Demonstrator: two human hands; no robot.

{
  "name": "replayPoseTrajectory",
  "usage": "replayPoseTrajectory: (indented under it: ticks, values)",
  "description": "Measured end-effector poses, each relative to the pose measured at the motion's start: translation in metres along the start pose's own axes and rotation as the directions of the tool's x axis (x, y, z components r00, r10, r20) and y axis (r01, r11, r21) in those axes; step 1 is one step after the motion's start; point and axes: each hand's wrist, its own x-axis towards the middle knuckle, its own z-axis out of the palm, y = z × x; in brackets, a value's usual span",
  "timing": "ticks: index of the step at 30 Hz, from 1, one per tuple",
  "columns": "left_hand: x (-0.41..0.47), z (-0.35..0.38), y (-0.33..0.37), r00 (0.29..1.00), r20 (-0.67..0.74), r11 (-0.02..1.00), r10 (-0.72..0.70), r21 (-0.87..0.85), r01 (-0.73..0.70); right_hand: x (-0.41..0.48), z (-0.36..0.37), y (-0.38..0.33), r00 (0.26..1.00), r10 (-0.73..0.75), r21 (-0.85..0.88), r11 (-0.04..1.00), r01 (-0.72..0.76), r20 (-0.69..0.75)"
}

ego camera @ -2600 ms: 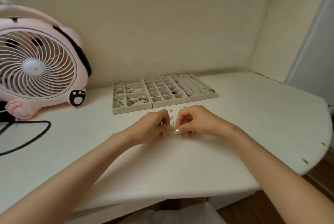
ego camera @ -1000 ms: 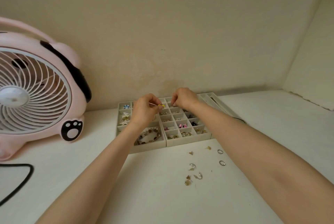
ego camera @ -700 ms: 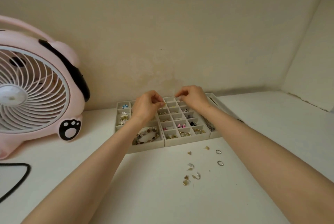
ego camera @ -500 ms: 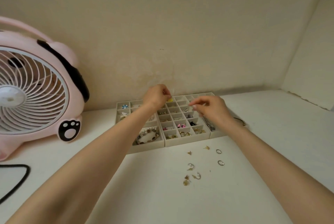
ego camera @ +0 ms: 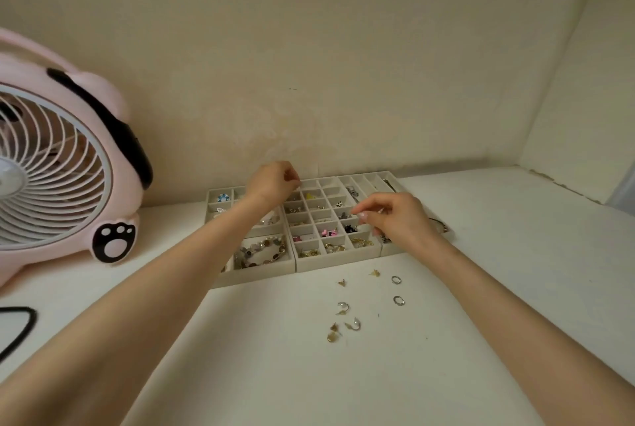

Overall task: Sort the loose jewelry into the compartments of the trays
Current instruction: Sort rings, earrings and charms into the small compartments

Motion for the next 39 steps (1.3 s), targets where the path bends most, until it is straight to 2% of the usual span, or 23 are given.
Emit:
replayPoseTrajectory:
  ticks: [6, 10, 13, 16, 19, 23, 30, 35, 39]
  values:
    - [-0.046, -0.006, 0.004, 0.990, 0.005, 0.989, 0.138, -0.045, -0.138, -0.005, 0.005, 0.001, 0.999, -0.001, -0.068, 0.998, 0.004, 0.034]
    - [-0.072, -0.003, 0.014, 0.972, 0.059, 0.973, 0.228, -0.052, -0.225, -0.014, 0.007, 0.003, 0.999, -0.013, -0.155, 0.988, 0.019, 0.040]
    - [-0.087, -0.002, 0.023, 0.929, 0.139, 0.939, 0.344, -0.071, -0.337, -0.019, 0.002, 0.003, 0.998, -0.028, -0.245, 0.969, 0.042, 0.064]
    - [-0.097, 0.002, 0.028, 0.861, 0.243, 0.888, 0.448, -0.007, -0.460, -0.025, -0.007, 0.002, 0.991, 0.022, -0.366, 0.930, 0.028, 0.130]
    - [-0.104, 0.007, 0.032, 0.823, 0.334, 0.865, 0.460, 0.037, -0.500, -0.031, -0.013, 0.002, 0.981, 0.067, -0.422, 0.906, 0.017, 0.183]
    - [-0.110, 0.012, 0.035, 0.793, 0.374, 0.835, 0.481, 0.080, -0.544, -0.036, -0.012, 0.005, 0.965, 0.088, -0.443, 0.896, 0.032, 0.248]
    - [-0.114, 0.019, 0.033, 0.803, 0.341, 0.831, 0.489, 0.099, -0.548, -0.038, -0.009, 0.009, 0.966, 0.074, -0.430, 0.902, 0.042, 0.248]
    - [-0.116, 0.022, 0.032, 0.796, 0.335, 0.827, 0.503, 0.080, -0.556, -0.039, -0.008, 0.011, 0.972, 0.078, -0.333, 0.943, 0.000, 0.222]
    - [-0.115, 0.021, 0.032, 0.798, 0.339, 0.836, 0.498, 0.059, -0.546, -0.039, -0.007, 0.013, 0.972, 0.083, -0.330, 0.944, -0.006, 0.218]
